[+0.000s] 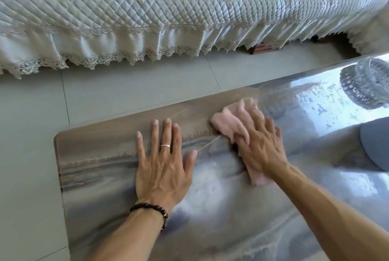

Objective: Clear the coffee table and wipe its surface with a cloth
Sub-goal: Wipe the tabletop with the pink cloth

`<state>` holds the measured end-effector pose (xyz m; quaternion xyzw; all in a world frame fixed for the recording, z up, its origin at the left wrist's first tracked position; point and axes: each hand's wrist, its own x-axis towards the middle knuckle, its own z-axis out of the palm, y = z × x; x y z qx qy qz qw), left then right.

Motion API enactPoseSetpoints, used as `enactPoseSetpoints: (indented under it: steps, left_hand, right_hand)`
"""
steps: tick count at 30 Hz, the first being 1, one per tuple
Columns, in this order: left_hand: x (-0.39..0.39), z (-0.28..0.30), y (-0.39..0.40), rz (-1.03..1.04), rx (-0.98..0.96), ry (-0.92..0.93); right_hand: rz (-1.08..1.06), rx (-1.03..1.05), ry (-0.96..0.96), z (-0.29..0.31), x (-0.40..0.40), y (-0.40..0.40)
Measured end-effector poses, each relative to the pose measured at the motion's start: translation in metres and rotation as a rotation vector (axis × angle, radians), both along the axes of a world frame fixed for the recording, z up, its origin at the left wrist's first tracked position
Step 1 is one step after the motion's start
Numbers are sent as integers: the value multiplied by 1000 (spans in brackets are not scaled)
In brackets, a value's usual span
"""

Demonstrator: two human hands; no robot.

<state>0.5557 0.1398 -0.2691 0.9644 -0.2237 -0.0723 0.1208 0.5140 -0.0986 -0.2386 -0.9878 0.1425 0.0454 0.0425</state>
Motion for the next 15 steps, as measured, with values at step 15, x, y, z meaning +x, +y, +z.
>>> enactPoseSetpoints:
  steps: [15]
  left_hand:
    - [5,0,-1,-20,83,15]
  right_hand:
    - [-548,16,-33,-14,60,-8]
